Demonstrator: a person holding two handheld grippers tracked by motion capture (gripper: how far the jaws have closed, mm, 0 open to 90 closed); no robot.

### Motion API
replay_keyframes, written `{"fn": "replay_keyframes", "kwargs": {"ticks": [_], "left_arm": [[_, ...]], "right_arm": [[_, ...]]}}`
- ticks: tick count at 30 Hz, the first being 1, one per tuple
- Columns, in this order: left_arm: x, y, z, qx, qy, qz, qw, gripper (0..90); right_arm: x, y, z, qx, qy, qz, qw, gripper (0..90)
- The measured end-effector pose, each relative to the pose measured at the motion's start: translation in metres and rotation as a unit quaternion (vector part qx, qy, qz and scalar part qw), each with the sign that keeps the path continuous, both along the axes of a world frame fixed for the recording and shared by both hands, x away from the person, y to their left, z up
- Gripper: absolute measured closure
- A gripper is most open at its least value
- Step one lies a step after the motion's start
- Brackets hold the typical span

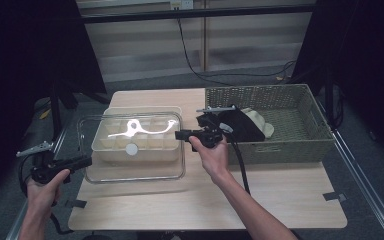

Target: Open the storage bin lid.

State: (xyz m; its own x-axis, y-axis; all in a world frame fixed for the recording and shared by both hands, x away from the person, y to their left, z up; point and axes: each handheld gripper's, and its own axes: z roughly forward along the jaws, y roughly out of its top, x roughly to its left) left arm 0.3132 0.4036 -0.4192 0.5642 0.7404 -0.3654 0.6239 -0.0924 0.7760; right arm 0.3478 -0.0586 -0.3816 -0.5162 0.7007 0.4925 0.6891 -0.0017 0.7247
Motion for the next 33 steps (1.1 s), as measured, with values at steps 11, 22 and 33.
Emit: {"fn": "replay_keyframes", "kwargs": {"ticks": [11,22,33], "left_arm": [[-0.013,-0.001,-0.004,0.003,0.003,-0.001,1.0,65.2],[-0.028,0.003,-0.011,0.006,0.01,-0.001,0.9999,65.4],[-0.043,0.01,-0.023,0.0,0.024,0.006,0.9997,65.6]], "right_arm": [[-0.018,-0.004,-0.018,0.008,0.025,-0.003,0.9997,72.7],[-0.031,0.0,-0.027,0.0,0.032,0.002,0.9995,72.3],[-0.046,0.006,-0.041,-0.001,0.047,0.008,0.9989,72.2]]}}
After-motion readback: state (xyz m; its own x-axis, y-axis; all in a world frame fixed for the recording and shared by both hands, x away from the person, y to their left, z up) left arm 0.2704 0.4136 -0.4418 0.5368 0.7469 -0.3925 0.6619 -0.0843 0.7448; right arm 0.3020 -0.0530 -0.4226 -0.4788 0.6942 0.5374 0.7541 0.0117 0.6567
